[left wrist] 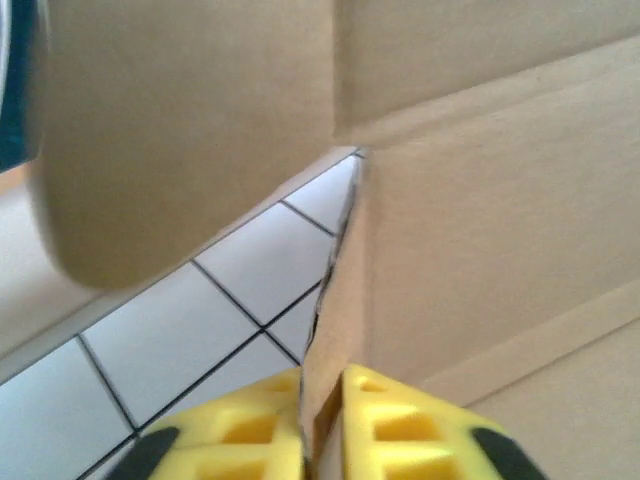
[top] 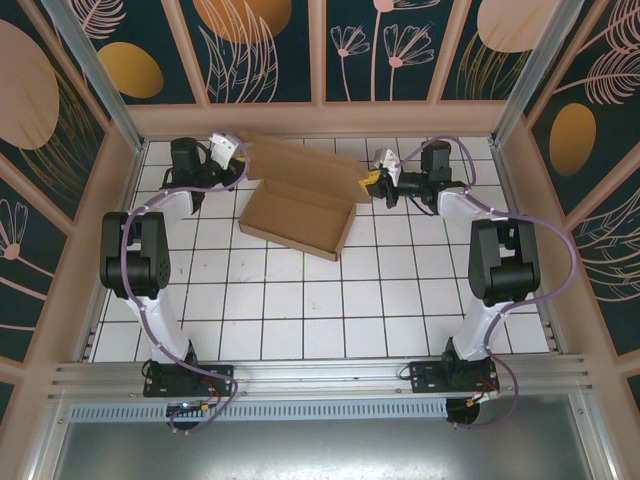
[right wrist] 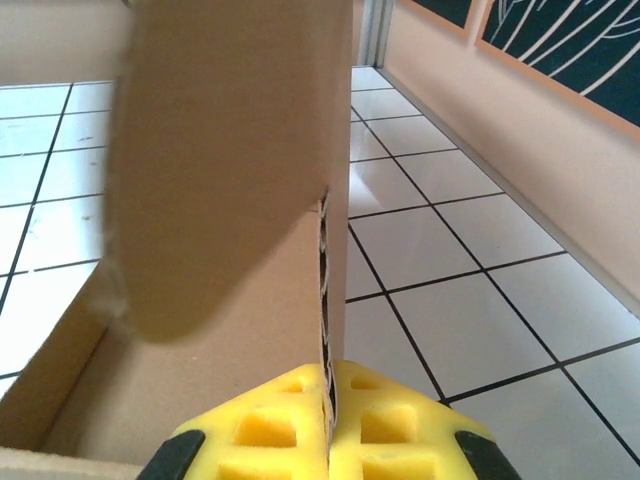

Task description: Fold the paper box

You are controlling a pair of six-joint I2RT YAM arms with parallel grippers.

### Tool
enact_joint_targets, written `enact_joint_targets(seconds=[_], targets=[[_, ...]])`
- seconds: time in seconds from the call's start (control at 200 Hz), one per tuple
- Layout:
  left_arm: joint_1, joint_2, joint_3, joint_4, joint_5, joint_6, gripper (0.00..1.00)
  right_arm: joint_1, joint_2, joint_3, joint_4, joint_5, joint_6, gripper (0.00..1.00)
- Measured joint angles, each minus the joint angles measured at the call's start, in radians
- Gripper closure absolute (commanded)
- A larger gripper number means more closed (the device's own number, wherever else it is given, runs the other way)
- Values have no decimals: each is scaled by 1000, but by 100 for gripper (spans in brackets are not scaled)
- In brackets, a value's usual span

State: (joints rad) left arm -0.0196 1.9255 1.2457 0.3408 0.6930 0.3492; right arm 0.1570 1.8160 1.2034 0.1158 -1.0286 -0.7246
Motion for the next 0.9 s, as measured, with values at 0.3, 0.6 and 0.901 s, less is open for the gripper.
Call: enact_joint_targets(seconds=[0.3,0.6,0.901], targets=[[-3,-45,-80,64,-45,-61,100,79,-35,-97,243,283,238,100],[-57,-179,-205,69,-221,-200,100,237,-25,-42,232,855,563,100],[-178,-331,-333,52,-416,-461,100,347,-26,-36,192,1258,944,100]])
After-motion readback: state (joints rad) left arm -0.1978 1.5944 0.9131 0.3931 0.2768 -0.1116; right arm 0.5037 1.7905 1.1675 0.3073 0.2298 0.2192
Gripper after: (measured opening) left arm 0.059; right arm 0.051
